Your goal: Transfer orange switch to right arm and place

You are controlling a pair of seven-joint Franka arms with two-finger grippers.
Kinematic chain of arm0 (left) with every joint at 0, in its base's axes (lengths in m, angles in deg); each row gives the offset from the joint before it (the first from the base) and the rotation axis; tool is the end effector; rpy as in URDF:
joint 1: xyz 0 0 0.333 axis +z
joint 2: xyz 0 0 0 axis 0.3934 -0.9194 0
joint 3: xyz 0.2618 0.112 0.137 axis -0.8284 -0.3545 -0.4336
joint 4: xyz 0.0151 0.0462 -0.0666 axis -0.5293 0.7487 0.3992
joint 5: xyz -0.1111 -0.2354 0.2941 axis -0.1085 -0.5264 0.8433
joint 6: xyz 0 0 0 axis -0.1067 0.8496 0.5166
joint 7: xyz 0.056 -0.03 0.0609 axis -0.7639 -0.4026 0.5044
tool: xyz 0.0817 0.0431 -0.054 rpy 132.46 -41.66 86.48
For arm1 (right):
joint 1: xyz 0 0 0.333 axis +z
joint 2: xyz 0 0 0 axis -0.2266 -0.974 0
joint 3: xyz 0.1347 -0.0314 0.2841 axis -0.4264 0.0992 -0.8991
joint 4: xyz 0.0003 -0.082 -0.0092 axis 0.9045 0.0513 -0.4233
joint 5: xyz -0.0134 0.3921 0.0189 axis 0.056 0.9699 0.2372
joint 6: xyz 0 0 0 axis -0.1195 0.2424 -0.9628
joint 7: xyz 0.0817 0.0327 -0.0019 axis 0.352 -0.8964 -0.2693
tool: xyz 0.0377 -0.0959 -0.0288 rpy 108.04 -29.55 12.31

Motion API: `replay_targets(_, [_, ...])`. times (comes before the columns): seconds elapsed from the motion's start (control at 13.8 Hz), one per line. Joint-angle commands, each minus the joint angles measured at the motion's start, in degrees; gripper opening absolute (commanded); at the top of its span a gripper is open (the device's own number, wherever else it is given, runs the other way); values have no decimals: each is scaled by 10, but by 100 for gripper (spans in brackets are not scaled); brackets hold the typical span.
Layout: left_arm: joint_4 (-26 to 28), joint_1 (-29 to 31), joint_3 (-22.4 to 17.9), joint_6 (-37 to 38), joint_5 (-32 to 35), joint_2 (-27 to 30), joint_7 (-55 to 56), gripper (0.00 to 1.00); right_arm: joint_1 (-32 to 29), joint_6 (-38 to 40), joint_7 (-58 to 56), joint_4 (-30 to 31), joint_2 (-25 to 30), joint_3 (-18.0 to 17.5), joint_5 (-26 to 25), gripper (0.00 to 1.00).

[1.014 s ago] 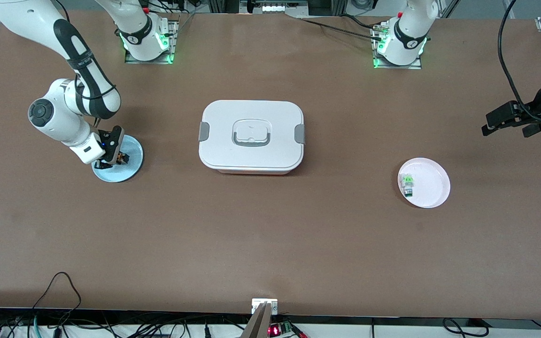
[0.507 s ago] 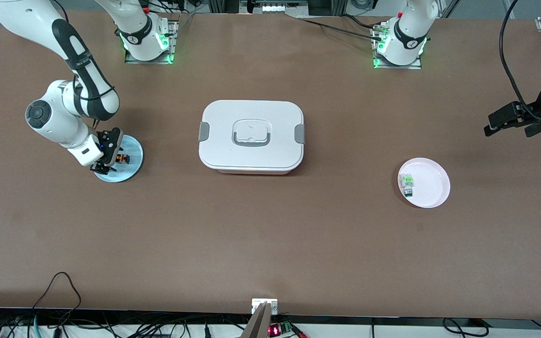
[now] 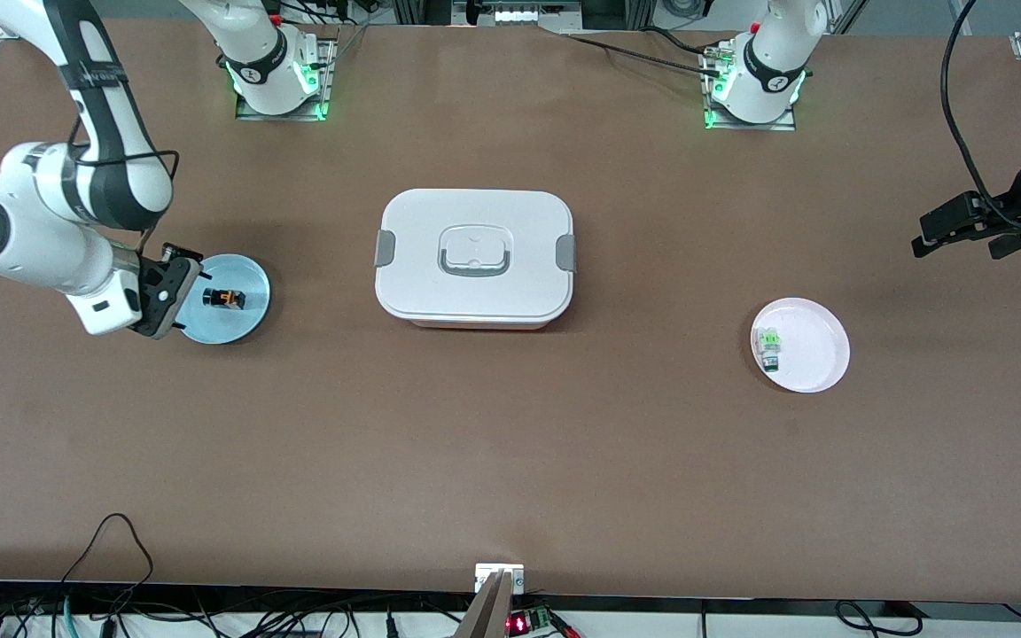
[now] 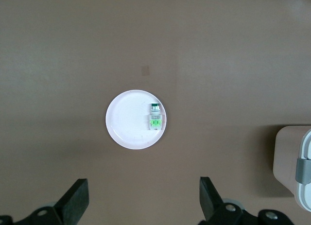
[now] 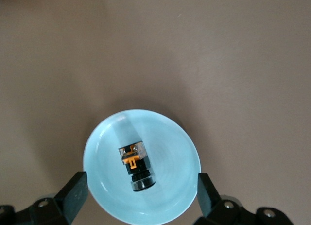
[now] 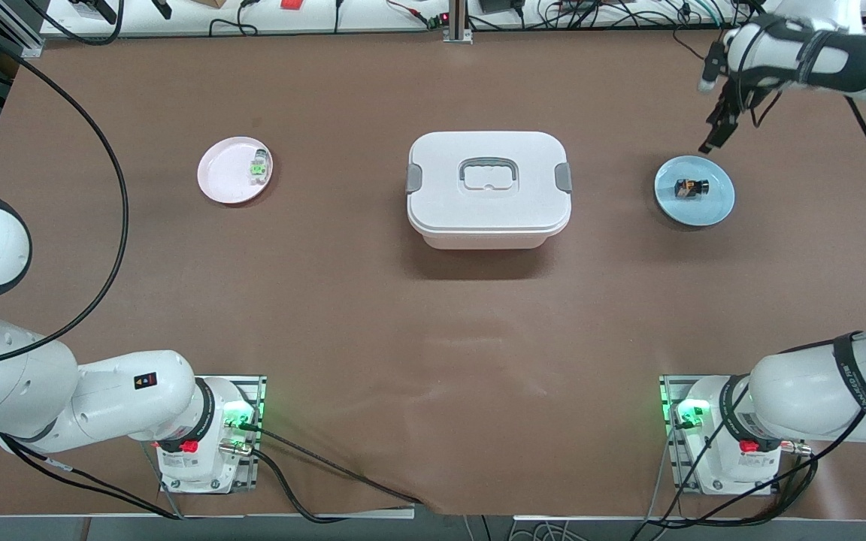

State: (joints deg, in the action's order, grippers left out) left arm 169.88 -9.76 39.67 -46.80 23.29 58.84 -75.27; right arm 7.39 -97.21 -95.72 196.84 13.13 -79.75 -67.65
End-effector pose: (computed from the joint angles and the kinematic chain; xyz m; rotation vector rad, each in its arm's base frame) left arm 0.5846 0.0021 0.6143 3.0718 0.0336 0.0104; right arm 0.5799 -0.0100 0.3370 -2.6099 -1.5070 0.0829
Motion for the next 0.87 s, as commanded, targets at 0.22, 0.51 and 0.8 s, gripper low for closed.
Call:
replay_targets(0.22, [-12, -150, -146, 10, 6, 1, 9, 100, 0, 126, 305, -70, 71, -43, -7, 100])
replay_targets(0.51, [-12, -149, -143, 3, 0, -1, 6, 100, 1, 209, 487, -119, 102, -60, -35, 100])
replay_targets(0.8, [-12, -145, -149, -11, -1, -2, -1, 100, -1, 300, 621, -182, 127, -69, -42, 100])
